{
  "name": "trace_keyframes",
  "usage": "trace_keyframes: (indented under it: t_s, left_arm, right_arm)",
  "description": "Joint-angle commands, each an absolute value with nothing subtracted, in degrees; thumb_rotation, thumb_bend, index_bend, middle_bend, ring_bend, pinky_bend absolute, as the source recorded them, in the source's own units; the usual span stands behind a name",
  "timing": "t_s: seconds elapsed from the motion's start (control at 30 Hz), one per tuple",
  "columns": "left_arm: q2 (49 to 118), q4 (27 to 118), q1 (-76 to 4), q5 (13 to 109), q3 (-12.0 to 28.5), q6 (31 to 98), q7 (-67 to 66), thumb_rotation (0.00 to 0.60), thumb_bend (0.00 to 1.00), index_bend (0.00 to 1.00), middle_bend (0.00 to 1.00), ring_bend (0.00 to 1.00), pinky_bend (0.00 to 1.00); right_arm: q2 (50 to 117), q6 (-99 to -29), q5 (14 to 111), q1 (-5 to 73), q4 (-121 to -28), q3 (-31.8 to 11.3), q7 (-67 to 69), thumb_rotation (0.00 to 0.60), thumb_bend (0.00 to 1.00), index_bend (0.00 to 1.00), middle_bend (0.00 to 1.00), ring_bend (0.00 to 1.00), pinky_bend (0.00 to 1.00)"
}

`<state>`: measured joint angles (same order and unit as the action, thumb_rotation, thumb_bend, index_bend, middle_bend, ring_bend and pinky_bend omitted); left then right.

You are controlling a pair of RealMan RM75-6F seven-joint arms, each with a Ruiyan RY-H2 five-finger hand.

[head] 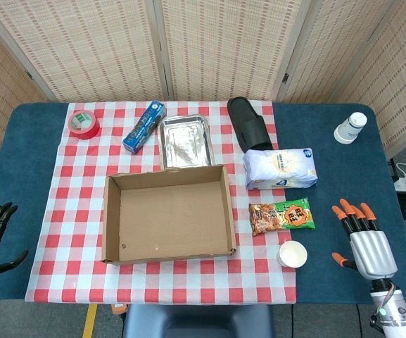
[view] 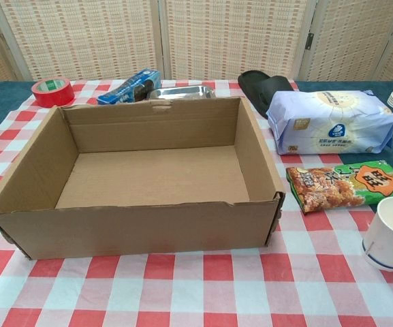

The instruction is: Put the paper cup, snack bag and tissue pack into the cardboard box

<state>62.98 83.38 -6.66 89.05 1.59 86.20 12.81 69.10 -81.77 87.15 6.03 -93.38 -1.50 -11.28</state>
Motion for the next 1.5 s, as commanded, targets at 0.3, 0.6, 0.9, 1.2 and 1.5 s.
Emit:
trace_keyframes:
  t_s: [0.3, 0.6, 0.9, 1.2, 1.5]
  left_arm:
    - [63.3, 83.9, -6.7, 89.4, 1.5, 86.3, 11.2, 0.600, 0.22, 0.00, 0.00, 0.00, 0.00]
    - [63.5, 84.1, -6.9, 89.3, 1.4, 85.8, 10.1, 0.600, 0.22, 0.00, 0.00, 0.00, 0.00]
    - [63.4, 83.9, -6.8, 89.1, 1.5, 85.8, 10.9, 0.600, 0.22, 0.00, 0.00, 0.00, 0.00]
    - [63.4, 84.0, -6.9, 88.7, 1.7, 85.5, 10.9, 0.600, 0.22, 0.00, 0.00, 0.00, 0.00]
    - [63.4, 84.0, -7.0, 88.6, 1.7, 85.4, 11.0, 0.600, 0.22, 0.00, 0.00, 0.00, 0.00]
  right_arm:
    - [58.3, -70.9, 83.6, 8.8, -110.5, 2.0, -18.5, 0.600, 0.00, 0.09, 0.00, 0.00, 0.03]
    - [60.9, -63.3, 82.2, 12.5, -112.9, 3.6, -23.6, 0.600, 0.00, 0.09, 0.00, 0.00, 0.08]
    - [66.8, -60.3, 81.3, 15.4, -107.1, 2.3, -22.7, 0.600, 0.00, 0.09, 0.00, 0.00, 0.08]
    - [70.3, -59.9, 81.7, 17.0, -103.5, 1.8, -21.7, 0.600, 0.00, 0.18, 0.02, 0.00, 0.18]
    - [72.4, -62.1, 82.6, 17.0, -101.1, 1.8, -21.6, 0.600, 0.02, 0.33, 0.12, 0.07, 0.37]
